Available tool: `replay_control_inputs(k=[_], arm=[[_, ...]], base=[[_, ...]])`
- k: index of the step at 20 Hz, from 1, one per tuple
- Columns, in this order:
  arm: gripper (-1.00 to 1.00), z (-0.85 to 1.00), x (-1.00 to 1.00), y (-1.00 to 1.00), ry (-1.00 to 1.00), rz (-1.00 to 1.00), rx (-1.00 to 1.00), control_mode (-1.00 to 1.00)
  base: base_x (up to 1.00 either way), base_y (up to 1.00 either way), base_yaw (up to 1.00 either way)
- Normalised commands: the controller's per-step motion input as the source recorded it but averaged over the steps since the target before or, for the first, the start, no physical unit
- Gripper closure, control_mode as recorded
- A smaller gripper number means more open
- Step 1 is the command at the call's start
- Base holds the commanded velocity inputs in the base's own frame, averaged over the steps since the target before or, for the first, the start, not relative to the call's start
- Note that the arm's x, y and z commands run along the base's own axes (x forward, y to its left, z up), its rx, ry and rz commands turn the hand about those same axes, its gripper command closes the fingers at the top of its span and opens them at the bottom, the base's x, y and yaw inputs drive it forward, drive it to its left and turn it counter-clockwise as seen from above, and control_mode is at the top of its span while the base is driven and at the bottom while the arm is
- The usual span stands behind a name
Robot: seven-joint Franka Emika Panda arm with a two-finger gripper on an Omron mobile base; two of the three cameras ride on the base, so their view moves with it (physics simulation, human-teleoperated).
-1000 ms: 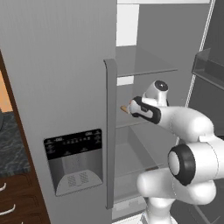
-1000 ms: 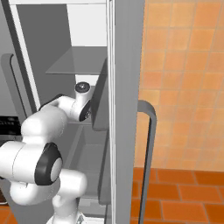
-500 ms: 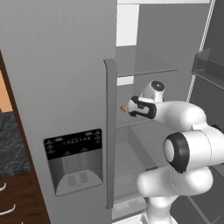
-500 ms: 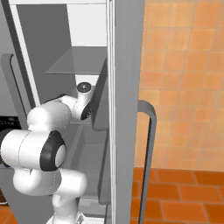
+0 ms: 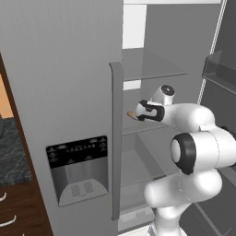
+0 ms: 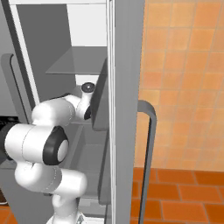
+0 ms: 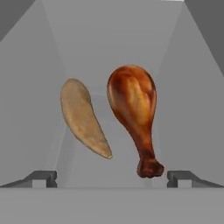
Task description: Place one sweet potato and one chicken drumstick in each tupperware on the nearby counter, to pack two identical lunches.
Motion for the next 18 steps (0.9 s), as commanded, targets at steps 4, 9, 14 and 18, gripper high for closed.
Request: replay_control_inputs(k=[4, 9, 14, 18], arm=[[-1.0, -0.26, 0.2, 0.0, 0.01, 0.0, 0.0, -1.0], [-1.0, -0.14, 0.41, 0.0, 0.02, 0.0, 0.0, -1.0], [-1.0, -0.08, 0.32, 0.0, 0.07, 0.0, 0.01, -1.0], [-1.0, -0.2, 0.18, 0.0, 0.12, 0.01, 0.03, -1.0]], base=[[0.0, 0.0, 0.0], [0.0, 0.0, 0.0], [0.0, 0.0, 0.0], [0.0, 0.0, 0.0]])
